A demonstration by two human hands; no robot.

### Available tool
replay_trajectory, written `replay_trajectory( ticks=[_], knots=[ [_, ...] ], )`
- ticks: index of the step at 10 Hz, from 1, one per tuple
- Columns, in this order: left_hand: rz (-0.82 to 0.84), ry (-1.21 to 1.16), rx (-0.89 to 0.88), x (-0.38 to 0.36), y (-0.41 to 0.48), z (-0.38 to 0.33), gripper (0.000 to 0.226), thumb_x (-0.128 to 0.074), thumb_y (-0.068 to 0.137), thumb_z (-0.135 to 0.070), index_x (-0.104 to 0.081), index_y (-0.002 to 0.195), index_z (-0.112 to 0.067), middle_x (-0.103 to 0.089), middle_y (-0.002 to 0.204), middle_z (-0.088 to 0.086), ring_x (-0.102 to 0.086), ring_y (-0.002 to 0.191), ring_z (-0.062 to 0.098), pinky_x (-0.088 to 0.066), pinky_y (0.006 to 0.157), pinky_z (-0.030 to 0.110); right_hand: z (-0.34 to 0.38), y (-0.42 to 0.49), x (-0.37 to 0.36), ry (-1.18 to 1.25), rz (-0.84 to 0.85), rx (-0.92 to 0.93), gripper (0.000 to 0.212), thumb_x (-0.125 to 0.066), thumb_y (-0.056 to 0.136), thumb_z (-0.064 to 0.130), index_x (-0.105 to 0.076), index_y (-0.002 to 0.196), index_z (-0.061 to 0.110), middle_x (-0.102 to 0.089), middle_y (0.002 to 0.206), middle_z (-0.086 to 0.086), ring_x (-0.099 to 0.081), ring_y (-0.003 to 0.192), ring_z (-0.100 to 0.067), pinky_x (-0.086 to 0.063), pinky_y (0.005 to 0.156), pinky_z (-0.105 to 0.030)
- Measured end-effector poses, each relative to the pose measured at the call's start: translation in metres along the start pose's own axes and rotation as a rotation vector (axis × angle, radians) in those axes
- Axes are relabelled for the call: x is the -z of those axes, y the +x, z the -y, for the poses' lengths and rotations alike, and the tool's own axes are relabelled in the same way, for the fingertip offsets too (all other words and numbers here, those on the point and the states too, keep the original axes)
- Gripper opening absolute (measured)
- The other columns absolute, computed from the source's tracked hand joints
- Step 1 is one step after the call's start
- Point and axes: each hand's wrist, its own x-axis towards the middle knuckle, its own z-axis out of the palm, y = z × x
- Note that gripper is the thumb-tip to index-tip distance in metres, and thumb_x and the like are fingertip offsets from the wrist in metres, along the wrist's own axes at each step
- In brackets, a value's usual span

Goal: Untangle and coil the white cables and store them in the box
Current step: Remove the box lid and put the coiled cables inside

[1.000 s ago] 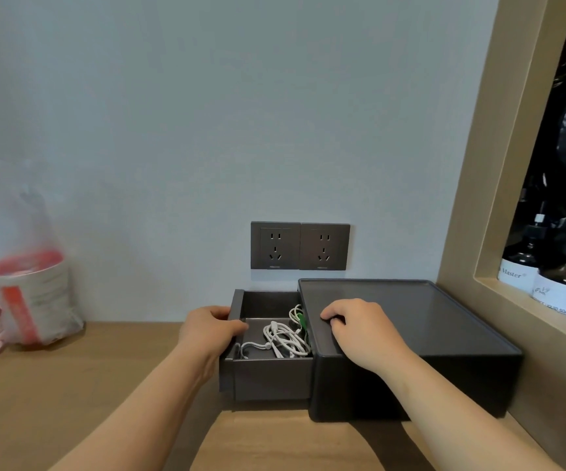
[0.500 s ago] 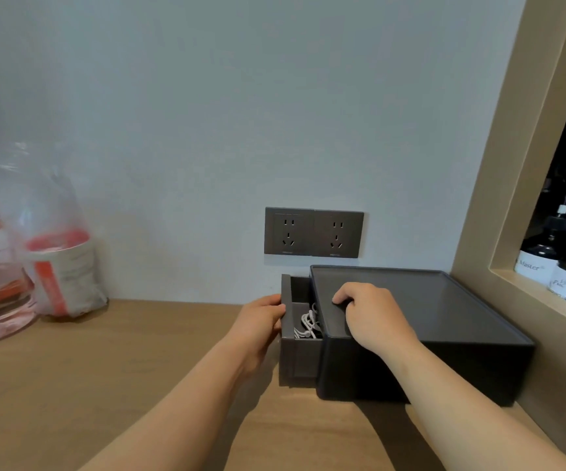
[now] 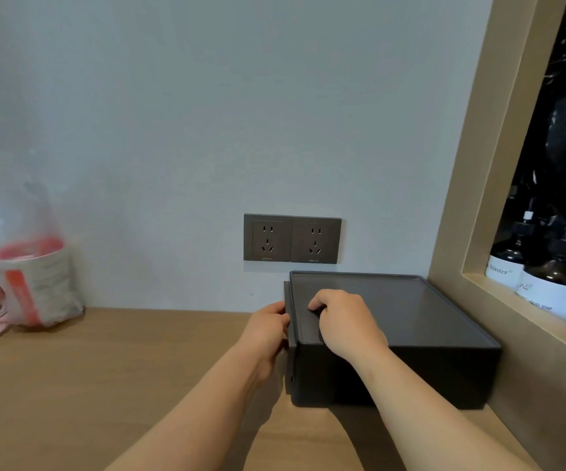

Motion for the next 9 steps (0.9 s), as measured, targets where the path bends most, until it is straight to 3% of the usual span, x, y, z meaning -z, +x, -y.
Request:
replay_trajectory(
  ticks=[3, 4, 5, 6, 7, 8, 9],
  knots=[
    [0.075, -0.128, 0.066, -0.014, -0.003, 0.005, 0.039, -0.034, 0.102, -0.029, -0.067, 0.098, -0.010, -0.069, 0.081, 0.007, -0.063, 0.070, 0.015, -0.047, 0.057, 0.023, -0.001, 0.002, 0.000, -0.021, 0.010, -0.002, 0.044, -0.037, 0.093, 0.000, -0.058, 0.120, 0.027, -0.055, 0.123, -0.004, -0.049, 0.113, -0.026, -0.051, 0.088, -0.041],
    [0.131, -0.003, 0.041, -0.008, -0.004, 0.003, 0.042, -0.028, 0.098, -0.028, -0.065, 0.110, -0.010, -0.069, 0.101, 0.008, -0.064, 0.089, 0.014, -0.050, 0.068, 0.018, -0.002, 0.002, 0.000, -0.020, 0.011, 0.002, 0.044, -0.037, 0.092, -0.001, -0.058, 0.119, 0.027, -0.056, 0.122, -0.003, -0.049, 0.111, -0.025, -0.051, 0.084, -0.040],
    [0.115, 0.091, 0.036, 0.002, -0.002, 0.000, 0.036, -0.028, 0.095, -0.027, -0.055, 0.119, -0.027, -0.045, 0.144, 0.000, -0.032, 0.138, 0.018, -0.022, 0.111, 0.034, -0.002, 0.003, -0.002, -0.014, 0.006, 0.007, 0.040, -0.040, 0.093, 0.001, -0.058, 0.119, 0.026, -0.057, 0.121, -0.003, -0.050, 0.110, -0.024, -0.052, 0.086, -0.040],
    [0.084, 0.173, 0.032, 0.003, -0.004, -0.005, 0.040, -0.025, 0.098, -0.027, -0.046, 0.132, -0.032, -0.037, 0.150, -0.001, -0.031, 0.137, 0.019, -0.020, 0.111, 0.039, -0.002, 0.003, -0.003, -0.009, 0.004, 0.023, 0.037, -0.041, 0.094, 0.005, -0.058, 0.117, 0.027, -0.058, 0.120, -0.003, -0.050, 0.111, -0.024, -0.052, 0.087, -0.040],
    [0.024, 0.303, 0.024, -0.001, -0.009, -0.011, 0.043, -0.024, 0.102, -0.029, -0.038, 0.143, -0.023, -0.033, 0.152, 0.002, -0.031, 0.138, 0.022, -0.023, 0.111, 0.038, -0.002, -0.002, 0.000, -0.001, -0.027, 0.071, 0.032, -0.041, 0.096, 0.012, -0.058, 0.119, 0.027, -0.059, 0.121, 0.000, -0.050, 0.113, -0.022, -0.049, 0.092, -0.038],
    [-0.023, 0.452, -0.115, -0.004, -0.017, -0.023, 0.038, -0.024, 0.104, -0.025, -0.046, 0.134, -0.020, -0.042, 0.146, 0.007, -0.042, 0.116, 0.016, -0.031, 0.096, 0.029, 0.001, -0.012, 0.009, -0.064, -0.093, 0.141, 0.031, -0.042, 0.097, 0.017, -0.056, 0.125, 0.024, -0.059, 0.125, 0.002, -0.048, 0.118, -0.019, -0.037, 0.103, -0.036],
    [-0.129, 0.603, -0.232, 0.001, -0.029, -0.032, 0.038, -0.029, 0.102, -0.024, -0.047, 0.135, -0.021, -0.047, 0.142, 0.003, -0.045, 0.119, 0.016, -0.035, 0.097, 0.029, 0.004, -0.021, 0.019, -0.085, -0.171, 0.177, 0.032, -0.041, 0.098, 0.019, -0.055, 0.126, 0.024, -0.059, 0.125, 0.004, -0.047, 0.120, -0.017, -0.031, 0.104, -0.035]
  ],
)
